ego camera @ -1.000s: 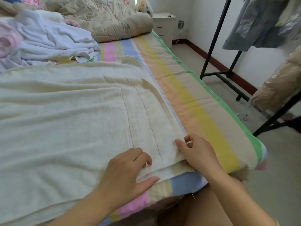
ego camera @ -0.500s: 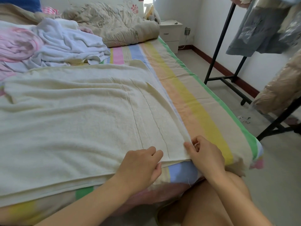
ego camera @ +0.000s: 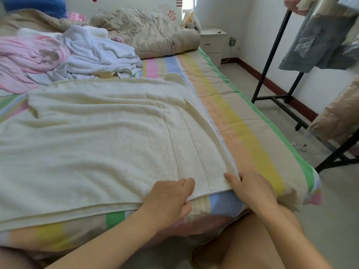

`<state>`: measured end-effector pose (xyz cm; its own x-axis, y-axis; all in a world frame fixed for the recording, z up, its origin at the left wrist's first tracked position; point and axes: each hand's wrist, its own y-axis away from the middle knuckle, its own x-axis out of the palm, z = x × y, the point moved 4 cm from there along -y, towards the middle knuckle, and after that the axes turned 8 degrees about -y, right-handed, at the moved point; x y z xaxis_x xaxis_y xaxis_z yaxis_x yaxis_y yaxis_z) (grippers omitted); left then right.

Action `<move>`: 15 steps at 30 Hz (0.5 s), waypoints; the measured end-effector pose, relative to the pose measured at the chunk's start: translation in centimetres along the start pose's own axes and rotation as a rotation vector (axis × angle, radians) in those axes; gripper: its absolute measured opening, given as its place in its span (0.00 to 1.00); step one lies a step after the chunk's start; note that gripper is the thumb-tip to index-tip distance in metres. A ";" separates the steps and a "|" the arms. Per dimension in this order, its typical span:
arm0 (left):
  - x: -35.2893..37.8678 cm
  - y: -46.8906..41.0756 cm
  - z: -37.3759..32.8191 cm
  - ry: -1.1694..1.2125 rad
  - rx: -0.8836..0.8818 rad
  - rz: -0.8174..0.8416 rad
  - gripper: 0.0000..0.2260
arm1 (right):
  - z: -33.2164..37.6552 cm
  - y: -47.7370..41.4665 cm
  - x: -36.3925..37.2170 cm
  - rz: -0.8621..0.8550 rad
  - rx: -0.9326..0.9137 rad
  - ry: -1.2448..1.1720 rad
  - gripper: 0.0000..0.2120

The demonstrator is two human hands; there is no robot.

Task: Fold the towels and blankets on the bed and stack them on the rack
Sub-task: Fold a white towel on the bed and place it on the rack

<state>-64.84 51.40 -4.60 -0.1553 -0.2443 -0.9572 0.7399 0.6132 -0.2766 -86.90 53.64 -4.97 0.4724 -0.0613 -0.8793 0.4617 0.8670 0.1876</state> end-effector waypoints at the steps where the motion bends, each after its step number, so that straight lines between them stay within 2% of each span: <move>1: 0.1 0.0 -0.2 -0.010 0.000 -0.007 0.05 | 0.1 0.3 0.0 -0.036 -0.006 0.032 0.23; 5: 0.0 0.3 -0.4 0.000 -0.043 -0.091 0.06 | 0.8 1.4 -0.4 -0.229 -0.032 0.087 0.18; 7: -0.4 1.1 0.1 -0.011 -0.086 -0.125 0.07 | 1.7 1.8 -0.6 -0.403 -0.172 0.120 0.25; 9: -0.9 2.4 1.4 -0.038 -0.166 -0.127 0.09 | 4.0 2.7 0.3 -0.523 -0.390 0.122 0.29; 12: -2.0 5.1 4.7 -0.068 -0.351 -0.136 0.13 | 9.3 5.1 3.5 -0.434 -0.659 0.006 0.24; 15: -3.0 8.7 8.3 -0.112 -0.494 -0.118 0.17 | 14.5 7.7 7.4 -0.267 -0.874 -0.020 0.26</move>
<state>-52.52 51.27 -3.42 -0.1286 -0.3957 -0.9093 0.3205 0.8512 -0.4157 -69.03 52.69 -3.67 0.4485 -0.3150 -0.8364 -0.1713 0.8882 -0.4263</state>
